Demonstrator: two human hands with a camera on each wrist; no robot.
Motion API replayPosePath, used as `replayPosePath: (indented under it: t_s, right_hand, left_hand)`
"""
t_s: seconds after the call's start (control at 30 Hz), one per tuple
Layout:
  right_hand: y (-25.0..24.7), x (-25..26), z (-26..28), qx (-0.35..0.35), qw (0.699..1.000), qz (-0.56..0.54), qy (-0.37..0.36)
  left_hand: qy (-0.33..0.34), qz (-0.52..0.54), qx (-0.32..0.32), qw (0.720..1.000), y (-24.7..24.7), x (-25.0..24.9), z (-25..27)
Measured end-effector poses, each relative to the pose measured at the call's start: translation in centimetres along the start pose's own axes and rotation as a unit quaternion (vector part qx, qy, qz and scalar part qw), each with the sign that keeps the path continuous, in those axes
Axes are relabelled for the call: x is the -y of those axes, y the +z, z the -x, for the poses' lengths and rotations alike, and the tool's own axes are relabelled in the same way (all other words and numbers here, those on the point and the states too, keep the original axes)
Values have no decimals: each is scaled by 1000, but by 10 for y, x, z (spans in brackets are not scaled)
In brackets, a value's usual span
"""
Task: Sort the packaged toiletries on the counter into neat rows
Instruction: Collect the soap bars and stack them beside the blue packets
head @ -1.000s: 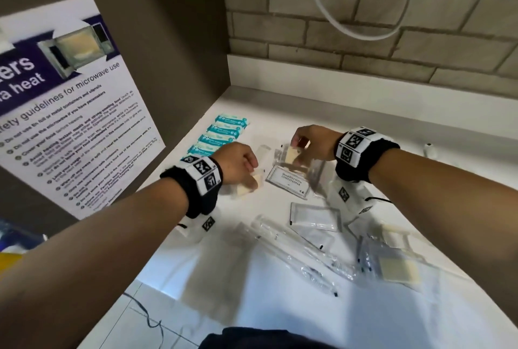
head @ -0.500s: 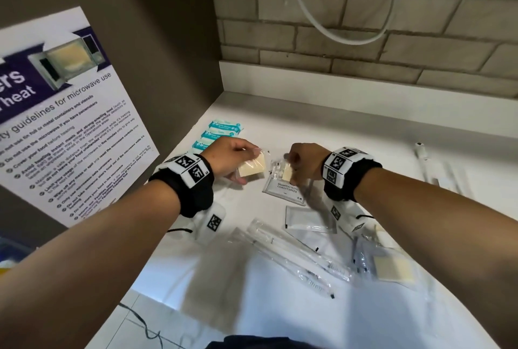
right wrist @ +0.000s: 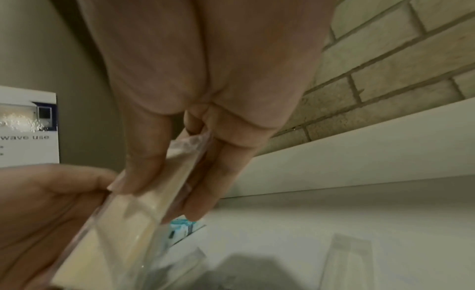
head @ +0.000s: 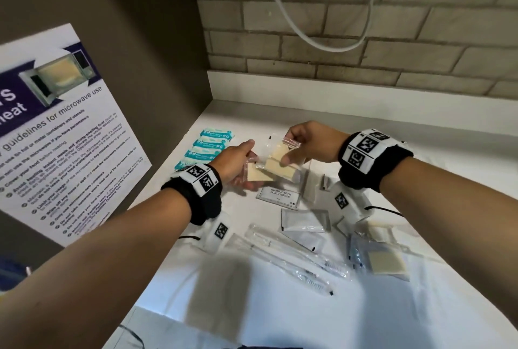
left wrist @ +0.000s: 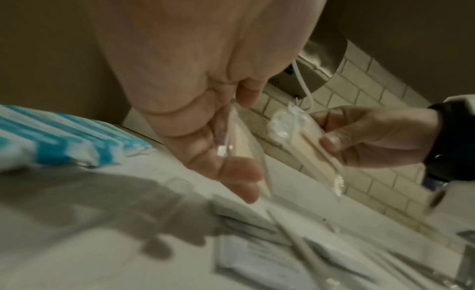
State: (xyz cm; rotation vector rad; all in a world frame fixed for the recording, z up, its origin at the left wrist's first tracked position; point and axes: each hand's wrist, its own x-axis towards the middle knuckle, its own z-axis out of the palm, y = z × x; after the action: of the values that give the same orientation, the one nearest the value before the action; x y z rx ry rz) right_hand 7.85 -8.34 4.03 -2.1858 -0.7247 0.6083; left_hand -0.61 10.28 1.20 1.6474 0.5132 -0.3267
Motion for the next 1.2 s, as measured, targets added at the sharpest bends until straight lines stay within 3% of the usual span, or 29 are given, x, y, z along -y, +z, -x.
replayPosePath:
  t_s: [0.13,0.4,0.53,0.7,0.9,1.07,1.2]
  right_hand:
    - [3,-2,6,-29,999,12,7]
    - [2,-20,42,-82,994,61,33]
    - [-5,-27,62,-163,982,93,3]
    - [-2,-35,92,-107,985,137,-3]
    - [-8,-54,126,-125,983,136,19]
    - [-11,-68,154,-105,991,84,17]
    - [-11,-87,177,-133,985,102,31]
  left_hand:
    - [25,76,43,996,23,-6,0]
    - [50,-50,75,995,51,4,11]
    - [39,-16,107,993,67,5,19]
    - [57,8,118,991,94,-4,34]
    - [63,55,134,987,128,-4,40]
    - [101,-48,112,987,149,5,33]
    - [123,-78,66,987,148,8,35]
